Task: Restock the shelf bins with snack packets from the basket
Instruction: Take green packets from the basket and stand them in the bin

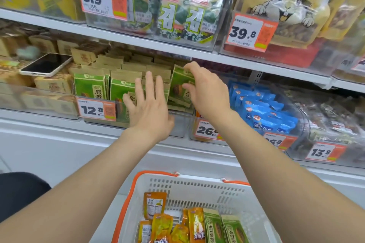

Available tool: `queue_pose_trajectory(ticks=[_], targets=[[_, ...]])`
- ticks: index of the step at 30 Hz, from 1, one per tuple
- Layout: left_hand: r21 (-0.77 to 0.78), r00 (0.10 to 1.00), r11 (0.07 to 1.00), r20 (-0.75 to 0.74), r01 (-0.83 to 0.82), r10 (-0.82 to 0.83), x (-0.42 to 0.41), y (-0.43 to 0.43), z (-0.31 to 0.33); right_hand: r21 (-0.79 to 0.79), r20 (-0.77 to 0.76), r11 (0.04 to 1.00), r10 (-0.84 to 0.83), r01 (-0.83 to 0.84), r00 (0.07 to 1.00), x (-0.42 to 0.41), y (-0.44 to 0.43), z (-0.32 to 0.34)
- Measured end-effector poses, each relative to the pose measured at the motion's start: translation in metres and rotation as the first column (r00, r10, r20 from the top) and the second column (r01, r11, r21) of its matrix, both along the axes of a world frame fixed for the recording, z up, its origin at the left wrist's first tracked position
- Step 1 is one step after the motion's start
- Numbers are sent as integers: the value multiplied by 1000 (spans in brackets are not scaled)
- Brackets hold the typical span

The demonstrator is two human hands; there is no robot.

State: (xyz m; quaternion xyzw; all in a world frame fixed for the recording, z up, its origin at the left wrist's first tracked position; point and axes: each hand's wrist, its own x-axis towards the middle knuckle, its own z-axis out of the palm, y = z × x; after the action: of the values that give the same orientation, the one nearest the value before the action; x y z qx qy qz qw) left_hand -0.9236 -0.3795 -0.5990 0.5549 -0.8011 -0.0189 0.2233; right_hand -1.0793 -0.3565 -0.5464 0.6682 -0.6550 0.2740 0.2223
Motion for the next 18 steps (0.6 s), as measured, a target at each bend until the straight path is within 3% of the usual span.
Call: queue_pose_trajectory(ticks=[4, 7, 13, 18], targets=[[5, 995, 999, 84, 43, -44, 0, -1, 2, 281, -124, 930, -209, 236, 970, 2, -36, 2], [13, 993, 999, 105, 48, -50, 0, -1, 4, 361, -190, 857, -319, 368, 929, 8, -52, 1], [-13, 991, 999, 126, 49, -47, 1, -4, 2, 264, -263, 840, -410, 474, 874, 24, -63, 7], [-74, 998, 996, 40, 52, -49, -1, -2, -3, 55, -226, 898, -415, 437, 881, 28, -59, -1]])
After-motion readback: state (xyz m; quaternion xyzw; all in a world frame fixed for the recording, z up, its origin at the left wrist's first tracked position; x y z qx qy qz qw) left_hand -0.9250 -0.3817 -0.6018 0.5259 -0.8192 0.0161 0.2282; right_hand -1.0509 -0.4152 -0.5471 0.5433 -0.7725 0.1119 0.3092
